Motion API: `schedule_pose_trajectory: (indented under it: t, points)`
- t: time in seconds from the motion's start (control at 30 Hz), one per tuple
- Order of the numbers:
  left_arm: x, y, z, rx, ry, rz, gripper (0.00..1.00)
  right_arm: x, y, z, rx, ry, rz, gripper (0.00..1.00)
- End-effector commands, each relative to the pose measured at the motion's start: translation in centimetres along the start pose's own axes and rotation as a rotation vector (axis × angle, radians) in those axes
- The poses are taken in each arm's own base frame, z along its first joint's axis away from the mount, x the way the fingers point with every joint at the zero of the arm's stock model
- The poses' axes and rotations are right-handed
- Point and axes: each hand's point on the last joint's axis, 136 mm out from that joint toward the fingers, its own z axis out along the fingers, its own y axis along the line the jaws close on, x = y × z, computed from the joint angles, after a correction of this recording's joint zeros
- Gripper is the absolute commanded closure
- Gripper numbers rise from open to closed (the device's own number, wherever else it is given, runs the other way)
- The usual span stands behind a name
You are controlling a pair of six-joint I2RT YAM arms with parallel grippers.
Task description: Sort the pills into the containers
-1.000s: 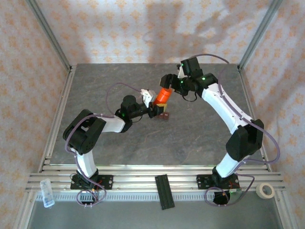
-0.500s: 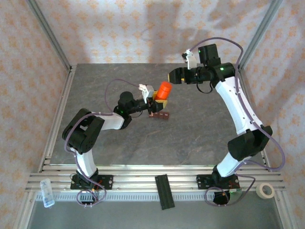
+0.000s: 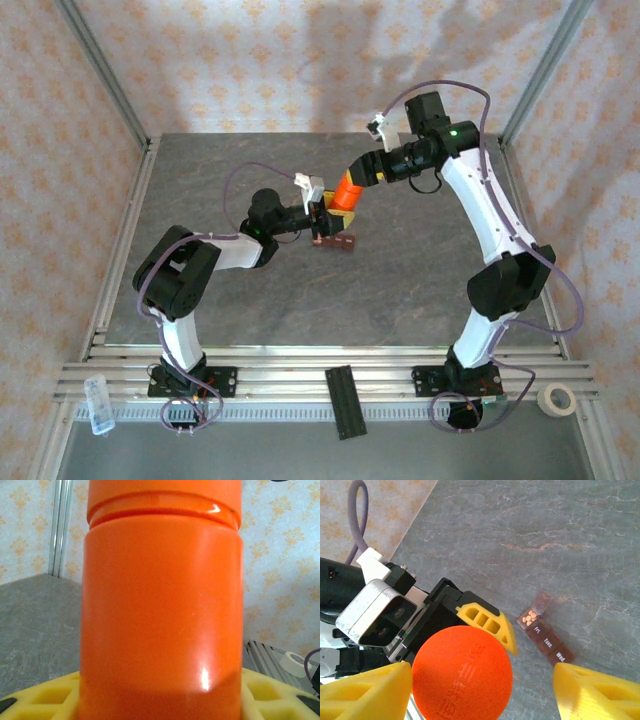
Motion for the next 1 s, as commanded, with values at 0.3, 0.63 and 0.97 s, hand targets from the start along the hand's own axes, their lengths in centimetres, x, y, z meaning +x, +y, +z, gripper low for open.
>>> schedule_pose_trajectory:
  t: [0.3, 0.63, 0.97]
  points:
    - [-2.0, -0.6, 0.4, 0.046, -0.044, 0.048, 1.0, 0.2, 1.3, 0.3, -0.046, 0.026, -0.022, 0.33]
    - [-2.0, -0.6, 0.4, 0.045, -0.044, 0.051, 1.0, 0.4, 1.3, 1.0, -0.062, 0.041, -0.003, 0.57]
    - [-2.4, 0.7, -0.2, -0.115, -0.084, 0.153, 1.0, 1.2, -1.2, 4.7, 0.097, 0.002, 0.247, 0.72]
